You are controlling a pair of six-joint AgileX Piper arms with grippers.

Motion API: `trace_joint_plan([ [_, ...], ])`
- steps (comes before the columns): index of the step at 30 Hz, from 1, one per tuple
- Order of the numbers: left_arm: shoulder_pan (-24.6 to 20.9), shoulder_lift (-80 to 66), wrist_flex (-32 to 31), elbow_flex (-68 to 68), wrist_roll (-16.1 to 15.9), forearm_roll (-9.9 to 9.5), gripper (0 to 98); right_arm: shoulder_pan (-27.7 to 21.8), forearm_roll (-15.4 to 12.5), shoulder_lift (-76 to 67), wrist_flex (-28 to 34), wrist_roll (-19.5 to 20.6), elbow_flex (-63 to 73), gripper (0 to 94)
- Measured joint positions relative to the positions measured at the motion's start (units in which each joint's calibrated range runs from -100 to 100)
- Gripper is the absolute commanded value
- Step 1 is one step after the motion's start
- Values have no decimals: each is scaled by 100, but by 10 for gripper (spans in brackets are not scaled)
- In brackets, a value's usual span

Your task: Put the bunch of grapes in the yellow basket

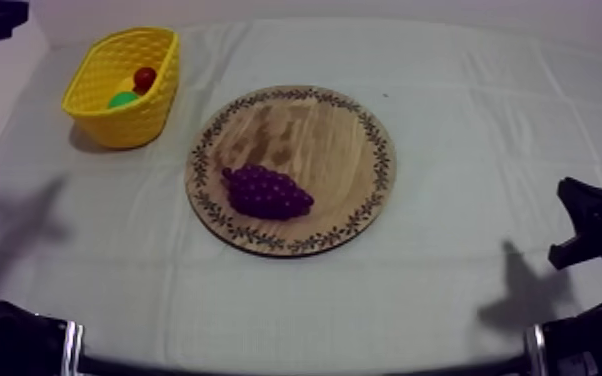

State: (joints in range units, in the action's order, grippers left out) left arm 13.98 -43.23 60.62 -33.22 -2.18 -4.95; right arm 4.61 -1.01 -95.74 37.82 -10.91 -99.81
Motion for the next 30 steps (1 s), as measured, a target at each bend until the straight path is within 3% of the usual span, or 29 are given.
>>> trace_joint_plan([
  [12,833,1254,746,1451,-104,-208,0,0,0,0,0,0,0,4],
  [18,1274,1797,817,1468,-40,-441,0,0,0,0,0,0,0,4],
  [30,1924,2560,1182,1583,-100,-436,0,0,0,0,0,0,0,4],
])
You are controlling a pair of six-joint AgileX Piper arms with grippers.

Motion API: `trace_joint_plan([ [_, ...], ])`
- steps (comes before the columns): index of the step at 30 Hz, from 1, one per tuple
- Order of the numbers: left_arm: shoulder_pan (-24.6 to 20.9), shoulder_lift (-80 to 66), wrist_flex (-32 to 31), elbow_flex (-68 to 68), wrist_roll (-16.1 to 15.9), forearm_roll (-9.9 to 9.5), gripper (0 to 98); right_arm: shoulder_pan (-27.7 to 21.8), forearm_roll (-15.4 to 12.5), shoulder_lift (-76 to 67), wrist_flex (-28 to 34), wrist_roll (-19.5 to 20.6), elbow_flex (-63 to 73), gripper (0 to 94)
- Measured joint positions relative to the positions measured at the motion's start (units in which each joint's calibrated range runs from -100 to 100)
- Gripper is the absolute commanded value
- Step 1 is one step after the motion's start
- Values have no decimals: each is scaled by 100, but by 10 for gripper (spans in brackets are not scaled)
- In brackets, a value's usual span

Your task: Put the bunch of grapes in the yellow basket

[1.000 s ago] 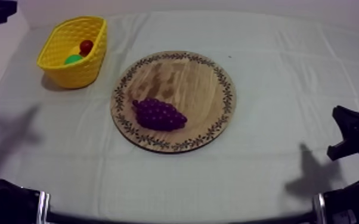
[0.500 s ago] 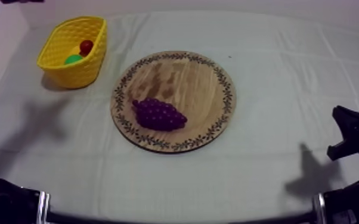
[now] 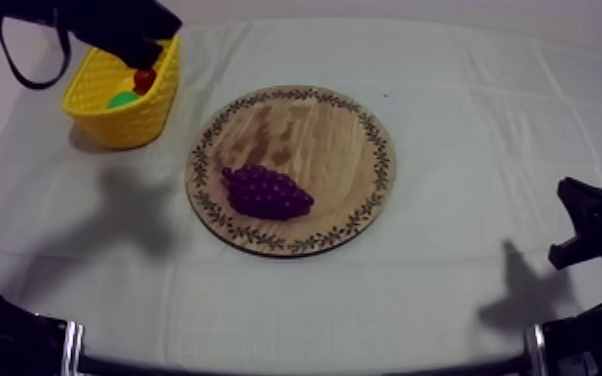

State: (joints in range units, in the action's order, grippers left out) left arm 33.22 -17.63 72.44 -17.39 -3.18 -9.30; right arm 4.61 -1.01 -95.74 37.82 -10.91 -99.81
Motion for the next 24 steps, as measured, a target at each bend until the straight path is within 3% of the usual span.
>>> trace_joint_plan([
  [9,198,219,296,75,-216,95,0,0,0,0,0,0,0,4],
  [12,210,268,439,142,-319,157,55,0,0,0,0,0,0,4],
  [14,215,289,534,163,-357,173,152,0,0,0,0,0,0,4],
  [20,210,333,817,201,-239,198,610,0,0,0,0,0,0,4],
  [24,211,345,1136,209,-332,339,857,0,0,0,0,0,0,4],
])
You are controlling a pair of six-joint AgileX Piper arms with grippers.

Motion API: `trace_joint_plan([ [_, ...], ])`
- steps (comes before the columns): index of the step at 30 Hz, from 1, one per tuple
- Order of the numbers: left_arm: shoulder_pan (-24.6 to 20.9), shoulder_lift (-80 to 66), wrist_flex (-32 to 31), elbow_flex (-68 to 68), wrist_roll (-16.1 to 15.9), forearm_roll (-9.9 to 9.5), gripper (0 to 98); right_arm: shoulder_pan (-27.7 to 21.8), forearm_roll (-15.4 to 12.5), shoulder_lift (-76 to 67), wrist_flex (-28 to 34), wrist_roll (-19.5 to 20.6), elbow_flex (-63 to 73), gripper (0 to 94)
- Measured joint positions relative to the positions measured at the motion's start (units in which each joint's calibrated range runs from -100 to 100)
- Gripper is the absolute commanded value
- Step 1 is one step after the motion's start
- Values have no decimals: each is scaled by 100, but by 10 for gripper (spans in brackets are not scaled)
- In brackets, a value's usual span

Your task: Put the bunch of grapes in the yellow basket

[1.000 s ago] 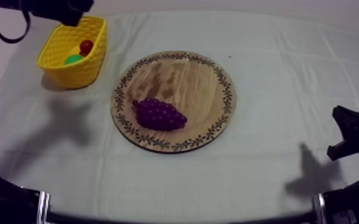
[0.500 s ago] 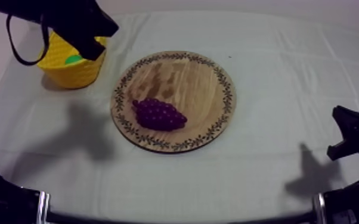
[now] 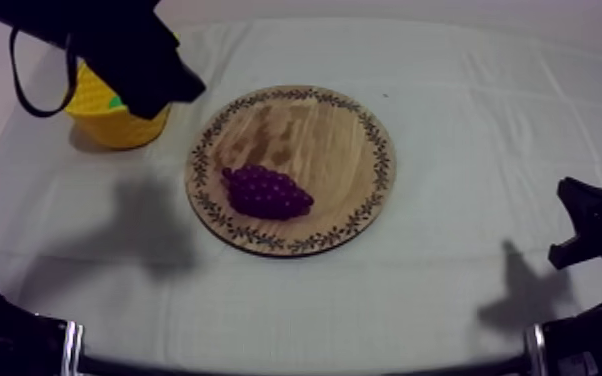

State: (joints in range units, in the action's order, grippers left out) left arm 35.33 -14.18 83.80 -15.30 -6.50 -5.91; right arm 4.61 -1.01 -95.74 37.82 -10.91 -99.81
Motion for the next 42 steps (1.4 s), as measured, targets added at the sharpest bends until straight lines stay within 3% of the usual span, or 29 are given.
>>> trace_joint_plan([
  [7,12,13,686,88,-348,303,953,0,0,0,0,0,0,4],
  [14,19,86,560,-102,-465,373,961,0,0,0,0,0,0,4],
  [19,25,182,90,-469,-491,377,960,0,0,0,0,0,0,4],
  [31,120,917,-1677,-1503,-480,325,956,0,0,0,0,0,0,4],
  [42,55,2069,-2956,-1545,-741,359,936,0,0,0,0,0,0,4],
])
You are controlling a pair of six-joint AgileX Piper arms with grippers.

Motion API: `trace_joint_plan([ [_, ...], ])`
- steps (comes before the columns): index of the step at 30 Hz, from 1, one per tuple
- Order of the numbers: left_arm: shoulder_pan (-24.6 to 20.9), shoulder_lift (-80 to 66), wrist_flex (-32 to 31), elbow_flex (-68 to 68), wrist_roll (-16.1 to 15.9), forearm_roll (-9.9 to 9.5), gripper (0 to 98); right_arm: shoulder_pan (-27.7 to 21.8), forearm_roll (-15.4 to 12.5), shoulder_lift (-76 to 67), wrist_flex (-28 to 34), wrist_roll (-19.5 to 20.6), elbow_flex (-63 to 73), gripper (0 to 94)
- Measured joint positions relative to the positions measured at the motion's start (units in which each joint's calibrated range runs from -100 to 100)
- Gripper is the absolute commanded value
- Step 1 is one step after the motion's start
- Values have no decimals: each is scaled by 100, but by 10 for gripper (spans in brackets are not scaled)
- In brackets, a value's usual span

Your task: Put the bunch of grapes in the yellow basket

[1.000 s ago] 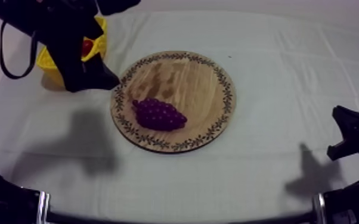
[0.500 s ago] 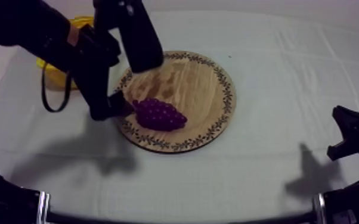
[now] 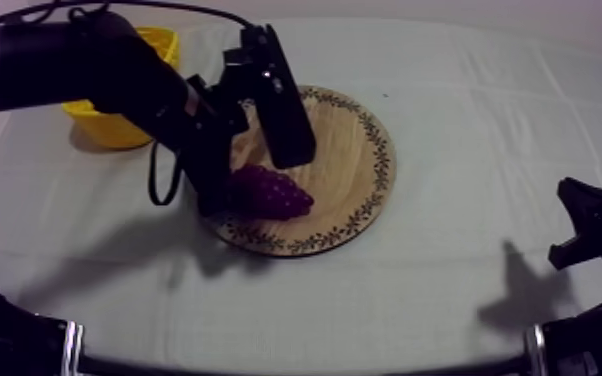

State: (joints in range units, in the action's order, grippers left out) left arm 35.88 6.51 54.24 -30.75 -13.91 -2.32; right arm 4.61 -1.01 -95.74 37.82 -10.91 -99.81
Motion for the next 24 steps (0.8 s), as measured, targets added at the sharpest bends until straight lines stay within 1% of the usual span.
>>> trace_joint_plan([
  [6,-29,645,-494,94,-116,-20,935,0,0,0,0,-21,0,4],
  [14,-73,1352,-652,276,-170,-77,921,0,0,0,0,2,0,4],
  [24,-80,1784,-623,530,-206,-46,907,0,0,0,0,2,0,4],
])
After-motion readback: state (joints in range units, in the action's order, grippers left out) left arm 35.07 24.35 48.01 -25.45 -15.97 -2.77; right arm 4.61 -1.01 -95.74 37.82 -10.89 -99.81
